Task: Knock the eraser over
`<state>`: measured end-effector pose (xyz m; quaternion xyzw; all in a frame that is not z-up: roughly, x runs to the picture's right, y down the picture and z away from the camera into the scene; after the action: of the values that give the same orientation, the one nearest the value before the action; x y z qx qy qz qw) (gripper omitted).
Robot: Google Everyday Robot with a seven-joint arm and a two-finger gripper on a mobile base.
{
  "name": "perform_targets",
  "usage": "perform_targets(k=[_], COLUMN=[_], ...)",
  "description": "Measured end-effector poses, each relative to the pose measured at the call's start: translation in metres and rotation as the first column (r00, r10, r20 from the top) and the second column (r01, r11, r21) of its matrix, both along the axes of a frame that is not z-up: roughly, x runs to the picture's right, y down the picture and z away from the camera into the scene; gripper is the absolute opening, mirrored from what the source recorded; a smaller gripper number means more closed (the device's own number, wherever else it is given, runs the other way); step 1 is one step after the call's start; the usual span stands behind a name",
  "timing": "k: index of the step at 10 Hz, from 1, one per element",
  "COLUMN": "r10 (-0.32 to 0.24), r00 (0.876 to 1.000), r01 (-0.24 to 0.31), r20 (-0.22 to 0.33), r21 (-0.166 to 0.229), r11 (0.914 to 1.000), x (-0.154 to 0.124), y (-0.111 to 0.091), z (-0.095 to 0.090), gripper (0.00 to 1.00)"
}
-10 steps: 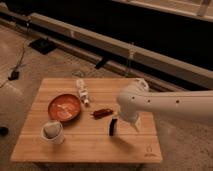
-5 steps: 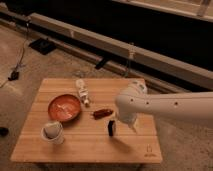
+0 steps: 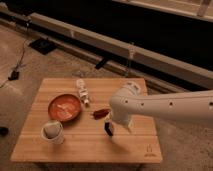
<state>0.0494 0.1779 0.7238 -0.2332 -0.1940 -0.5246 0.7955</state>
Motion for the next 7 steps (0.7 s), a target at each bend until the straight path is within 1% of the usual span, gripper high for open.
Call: perform_targets(k=[2, 4, 5, 6, 7], r10=[-0.035, -0.067, -0.075, -0.065, -0.054], r00=[0.998, 0.993, 0.992, 0.994, 0.996], r01=[0.036, 0.07, 0.078, 0.067, 0.055], r20=[0.044, 0.093, 0.096, 0.089, 0.074], r21=[-0.009, -0.025, -0.024, -0.017, -0.014], r11=[0.9993, 0.9972, 0.9967, 0.9976, 0.9984], x=[-0.014, -0.023, -0.025, -0.025, -0.017], y=[0.003, 0.008, 0.007, 0.002, -0.005], z=[-0.001, -0.003, -0.003, -0.001, 0.006], gripper=[0.8, 0.8, 0.8, 0.8, 0.8])
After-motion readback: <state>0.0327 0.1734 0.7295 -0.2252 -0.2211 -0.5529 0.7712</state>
